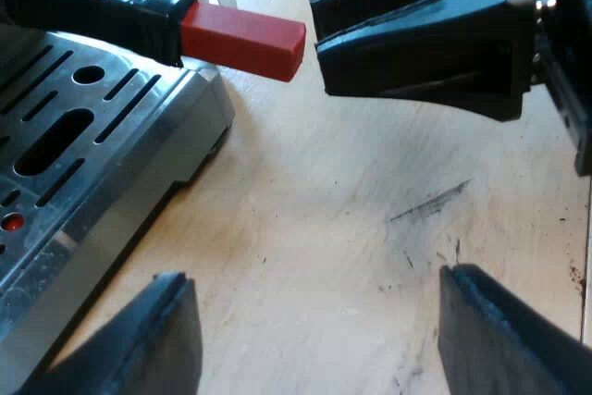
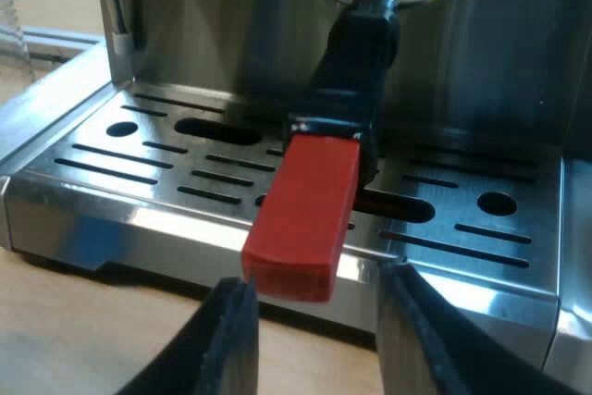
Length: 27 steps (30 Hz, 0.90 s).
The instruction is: Grind coffee beans and then tamp
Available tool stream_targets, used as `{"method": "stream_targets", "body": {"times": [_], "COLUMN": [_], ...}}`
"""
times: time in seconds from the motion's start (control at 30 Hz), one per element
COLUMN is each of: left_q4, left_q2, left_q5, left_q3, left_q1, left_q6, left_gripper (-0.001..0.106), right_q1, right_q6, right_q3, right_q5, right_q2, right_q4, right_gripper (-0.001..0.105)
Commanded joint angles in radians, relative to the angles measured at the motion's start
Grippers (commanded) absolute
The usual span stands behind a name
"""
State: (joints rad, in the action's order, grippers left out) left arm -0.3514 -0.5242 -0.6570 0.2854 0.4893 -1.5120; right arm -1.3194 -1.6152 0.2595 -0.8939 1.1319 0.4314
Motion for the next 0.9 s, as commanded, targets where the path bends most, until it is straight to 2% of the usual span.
{"method": "stream_targets", "body": {"times": [0.03, 0.13, 0.63, 0.83, 0.9], "left_q4": [0.014, 0.014, 0.016, 0.022, 0.021], "left_q2": [0.000, 0.000, 0.000, 0.000, 0.000], "left_q5": [-0.013, -0.013, -0.013, -0.013, -0.013], "left_q3": [0.002, 0.002, 0.002, 0.002, 0.002], "left_q1": [0.006, 0.006, 0.006, 0.006, 0.006], "left_q6": [-0.016, -0.016, -0.016, -0.016, -0.016], "left_gripper": [0.058, 0.058, 0.058, 0.058, 0.058], "right_q1": [0.000, 0.000, 0.007, 0.043, 0.072], "right_q6": [-0.013, -0.013, -0.002, -0.002, -0.004], "right_q3": [0.002, 0.002, 0.002, 0.002, 0.002], "right_q5": [-0.006, -0.006, 0.013, 0.033, 0.079], "right_q2": [-0.001, -0.001, -0.001, -0.001, -0.001], "right_q4": [0.017, 0.009, -0.002, -0.002, -0.002], "right_gripper": [0.029, 0.025, 0.025, 0.025, 0.025]}}
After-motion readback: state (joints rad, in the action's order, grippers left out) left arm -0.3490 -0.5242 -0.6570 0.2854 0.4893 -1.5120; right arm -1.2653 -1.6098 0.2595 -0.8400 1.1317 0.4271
